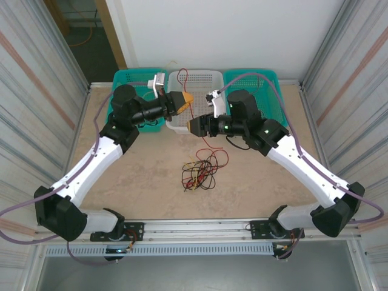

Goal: Untangle the cables

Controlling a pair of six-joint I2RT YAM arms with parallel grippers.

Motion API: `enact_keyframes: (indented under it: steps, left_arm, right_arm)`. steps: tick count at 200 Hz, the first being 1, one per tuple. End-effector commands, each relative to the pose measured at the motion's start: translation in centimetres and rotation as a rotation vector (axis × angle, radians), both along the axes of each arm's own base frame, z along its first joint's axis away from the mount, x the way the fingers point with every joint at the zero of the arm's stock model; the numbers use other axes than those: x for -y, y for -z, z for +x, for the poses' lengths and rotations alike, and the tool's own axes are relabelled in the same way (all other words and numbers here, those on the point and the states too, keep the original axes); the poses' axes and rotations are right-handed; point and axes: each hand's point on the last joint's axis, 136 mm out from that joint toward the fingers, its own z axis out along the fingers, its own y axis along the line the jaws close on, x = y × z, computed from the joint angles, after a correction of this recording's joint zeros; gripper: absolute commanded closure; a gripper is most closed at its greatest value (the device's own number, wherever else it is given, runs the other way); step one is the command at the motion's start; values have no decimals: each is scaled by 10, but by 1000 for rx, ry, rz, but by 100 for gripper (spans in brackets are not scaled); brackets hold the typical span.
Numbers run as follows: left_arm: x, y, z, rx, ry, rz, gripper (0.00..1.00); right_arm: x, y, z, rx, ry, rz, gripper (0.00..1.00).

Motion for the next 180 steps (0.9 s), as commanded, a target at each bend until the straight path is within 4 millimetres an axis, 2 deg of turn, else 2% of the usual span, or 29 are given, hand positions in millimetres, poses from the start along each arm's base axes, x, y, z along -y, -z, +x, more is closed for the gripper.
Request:
enact_keyframes:
  steps: [1,29,52,57,64,82,100,119,134,159,180]
  left_arm:
    - [-2,-6,-5,13,32,-33,100]
    - [-8,0,0,7,10,-24,100]
    - [-16,9,8,-4,-31,-1,100]
    - [-17,11,8,4,-38,9,100]
    - [-18,14,8,12,-45,27,92]
    - [-24,28,8,55,-93,126,56]
    - [-46,58,9,83,-220,356,40]
    - [-74,96,4,72,-323,566,42]
    - [-86,124,-7,44,-323,659,45]
    - [-87,163,-33,-20,-242,699,52]
    - [-83,193,-58,-36,-182,769,51]
  right_arm:
    - [-6,-25,3,77,-9,38,62]
    - [-5,-26,3,83,-3,35,78]
    - [-2,-31,2,95,6,32,99]
    - [-1,-32,2,98,14,30,100]
    - [2,-33,3,102,28,26,100]
    - [15,-38,8,134,92,-16,100]
    - [41,-38,24,159,206,-101,100]
    - [79,-38,50,135,342,-171,100]
    - [110,-36,72,96,442,-204,100]
    - [149,-29,106,41,550,-218,100]
    - [175,-16,137,-3,627,-247,100]
